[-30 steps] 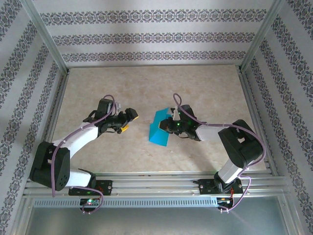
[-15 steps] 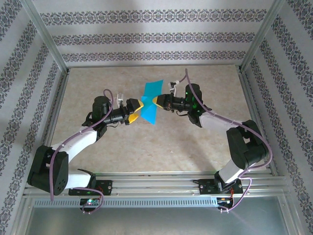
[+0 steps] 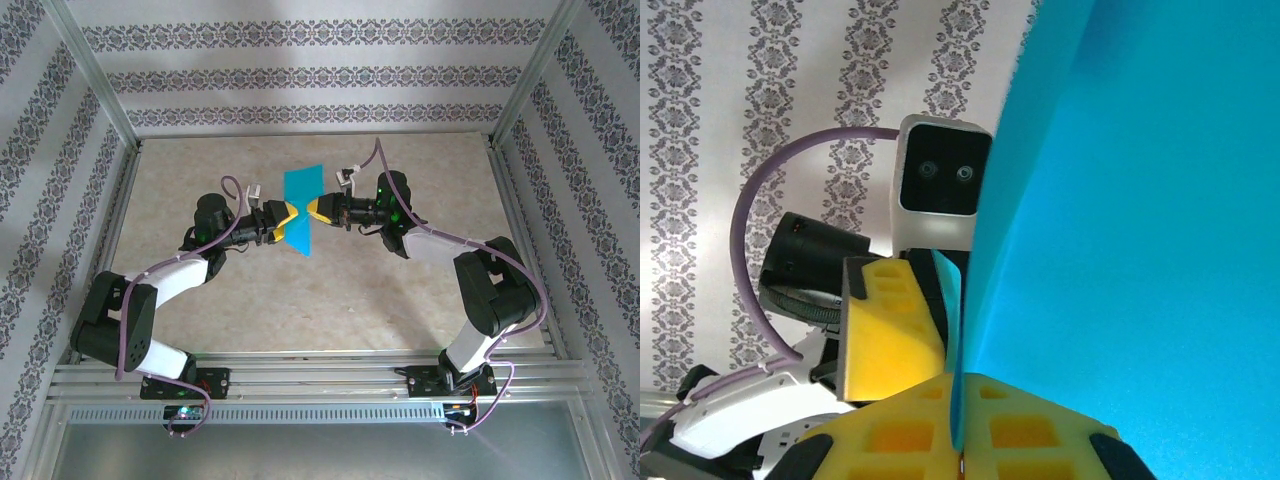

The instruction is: Fold a paper plane with a square sheet of paper (pick it up from the middle)

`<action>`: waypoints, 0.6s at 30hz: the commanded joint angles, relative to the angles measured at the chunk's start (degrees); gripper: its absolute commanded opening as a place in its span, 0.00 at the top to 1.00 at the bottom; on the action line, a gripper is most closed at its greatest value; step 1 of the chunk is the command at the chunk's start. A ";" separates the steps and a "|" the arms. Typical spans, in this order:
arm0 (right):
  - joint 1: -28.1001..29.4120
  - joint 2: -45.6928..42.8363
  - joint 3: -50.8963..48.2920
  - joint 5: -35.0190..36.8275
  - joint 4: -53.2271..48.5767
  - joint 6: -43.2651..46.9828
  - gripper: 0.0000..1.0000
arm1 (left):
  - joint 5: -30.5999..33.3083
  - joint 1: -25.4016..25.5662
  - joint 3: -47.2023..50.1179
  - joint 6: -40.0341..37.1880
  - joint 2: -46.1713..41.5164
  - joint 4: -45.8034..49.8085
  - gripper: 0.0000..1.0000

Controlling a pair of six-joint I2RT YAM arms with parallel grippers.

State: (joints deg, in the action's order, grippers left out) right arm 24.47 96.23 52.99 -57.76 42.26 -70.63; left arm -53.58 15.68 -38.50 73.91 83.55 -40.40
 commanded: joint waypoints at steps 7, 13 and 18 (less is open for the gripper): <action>-1.08 1.67 -0.87 -2.43 2.65 0.13 0.92 | -1.52 0.39 -1.58 -2.62 -0.62 -1.57 0.61; -1.35 2.38 -1.48 -2.36 2.43 0.58 0.92 | -1.53 0.30 -1.64 -3.63 -0.91 -1.11 0.72; -1.69 2.39 -1.84 -2.13 1.78 1.17 0.90 | -1.35 0.25 -1.75 -4.34 -1.01 0.19 0.79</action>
State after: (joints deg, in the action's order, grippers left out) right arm 23.35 98.26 51.99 -58.87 42.70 -70.57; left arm -54.00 15.68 -38.76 71.94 83.53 -40.29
